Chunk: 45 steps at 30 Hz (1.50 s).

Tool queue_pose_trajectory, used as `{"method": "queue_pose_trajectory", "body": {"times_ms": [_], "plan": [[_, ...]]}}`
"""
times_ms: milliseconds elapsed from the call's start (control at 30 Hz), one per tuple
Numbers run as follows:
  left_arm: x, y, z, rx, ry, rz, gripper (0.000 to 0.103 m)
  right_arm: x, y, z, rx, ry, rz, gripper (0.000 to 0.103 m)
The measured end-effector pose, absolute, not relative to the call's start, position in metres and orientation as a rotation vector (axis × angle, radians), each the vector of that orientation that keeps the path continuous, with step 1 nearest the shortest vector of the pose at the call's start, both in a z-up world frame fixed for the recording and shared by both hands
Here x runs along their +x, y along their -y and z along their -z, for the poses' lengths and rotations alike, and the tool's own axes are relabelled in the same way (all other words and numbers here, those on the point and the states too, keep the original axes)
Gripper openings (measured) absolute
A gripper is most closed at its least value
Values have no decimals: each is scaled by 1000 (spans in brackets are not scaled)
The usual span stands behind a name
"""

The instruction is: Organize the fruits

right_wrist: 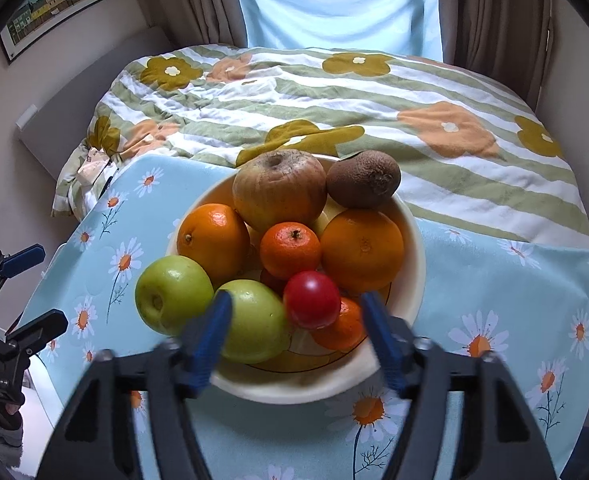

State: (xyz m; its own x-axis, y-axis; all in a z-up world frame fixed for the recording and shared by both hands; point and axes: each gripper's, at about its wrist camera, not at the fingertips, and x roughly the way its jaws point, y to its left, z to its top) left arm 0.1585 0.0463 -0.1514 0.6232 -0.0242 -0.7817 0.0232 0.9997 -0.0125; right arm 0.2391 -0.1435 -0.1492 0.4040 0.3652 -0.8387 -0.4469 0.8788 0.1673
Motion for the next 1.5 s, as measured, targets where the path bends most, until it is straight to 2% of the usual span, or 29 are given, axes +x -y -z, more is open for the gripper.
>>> {"method": "queue_pose_trajectory", "body": {"times_ms": [33,67,400,867,1200,1500], "plan": [[158,-46,150,4,-894,31,103,237,145,146,-78,-1022,-513,102],[158,-46,149,9,-890,35,103,235,146,143,-68,-1007,-507,103],[147,-40,118,58,-841,27,103,206,156,106,-48,-926,-416,103],[91,-5,24,29,-692,-72,103,120,192,3,-67,-813,-233,103],[39,13,3,-19,-650,-85,103,67,213,-15,-47,-773,-134,103],[25,25,-6,-5,-613,-60,103,47,219,-16,-31,-759,-83,102]]}}
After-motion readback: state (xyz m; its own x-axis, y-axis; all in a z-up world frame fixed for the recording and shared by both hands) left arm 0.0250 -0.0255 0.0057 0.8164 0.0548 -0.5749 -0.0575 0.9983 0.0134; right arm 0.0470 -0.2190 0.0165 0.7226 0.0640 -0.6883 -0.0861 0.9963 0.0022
